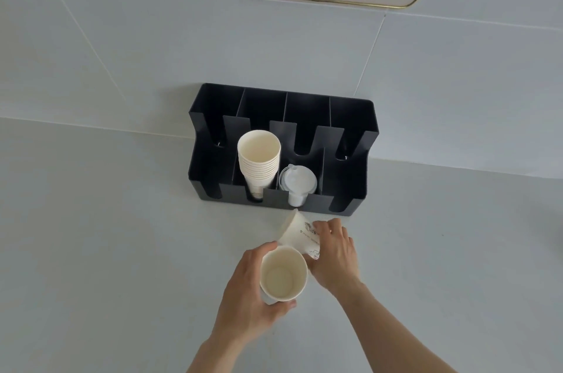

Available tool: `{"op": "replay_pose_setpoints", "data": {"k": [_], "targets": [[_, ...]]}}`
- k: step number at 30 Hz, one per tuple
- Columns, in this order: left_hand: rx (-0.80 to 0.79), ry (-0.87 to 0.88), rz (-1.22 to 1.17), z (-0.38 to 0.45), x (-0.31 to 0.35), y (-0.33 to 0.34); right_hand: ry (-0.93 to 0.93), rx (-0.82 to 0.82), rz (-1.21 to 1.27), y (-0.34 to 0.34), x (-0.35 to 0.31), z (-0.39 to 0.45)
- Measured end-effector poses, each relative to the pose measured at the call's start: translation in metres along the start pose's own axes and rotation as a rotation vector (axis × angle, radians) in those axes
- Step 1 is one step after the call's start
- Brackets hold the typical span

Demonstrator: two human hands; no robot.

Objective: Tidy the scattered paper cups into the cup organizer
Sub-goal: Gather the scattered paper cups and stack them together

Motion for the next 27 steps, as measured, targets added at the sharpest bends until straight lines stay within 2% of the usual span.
{"op": "replay_pose_setpoints", "data": {"k": [5, 8, 10, 14, 21, 27], "targets": [[-0.003, -0.009, -0.01, 0.001, -0.002, 0.004, 0.145, 0.209, 0.542, -0.065, 0.014, -0.023], [-0.005, 0.003, -0.02, 0.002, 0.001, 0.007, 0.134, 0.272, 0.778, -0.103, 0.005, -0.04], [-0.007, 0.013, -0.026, 0.002, 0.004, 0.01, 0.082, 0.25, 0.863, -0.119, -0.009, -0.054], [-0.043, 0.024, -0.043, 0.004, 0.014, 0.021, -0.006, 0.116, 0.796, -0.108, -0.028, -0.076], [-0.064, 0.065, -0.114, -0.001, 0.037, 0.038, 0.03, -0.004, 0.674, -0.067, -0.013, -0.107], [-0.152, 0.155, -0.123, -0.003, 0.063, 0.072, 0.127, 0.053, 0.699, -0.073, 0.026, -0.132]]}}
Point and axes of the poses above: each hand's wrist, its own z-axis towards the middle knuckle, its own y-axis out of the palm, x = y × z, the point moved 10 cm from there along z, towards the middle knuckle, and after that the axes turned 6 degrees about z, right-handed, at the moved point
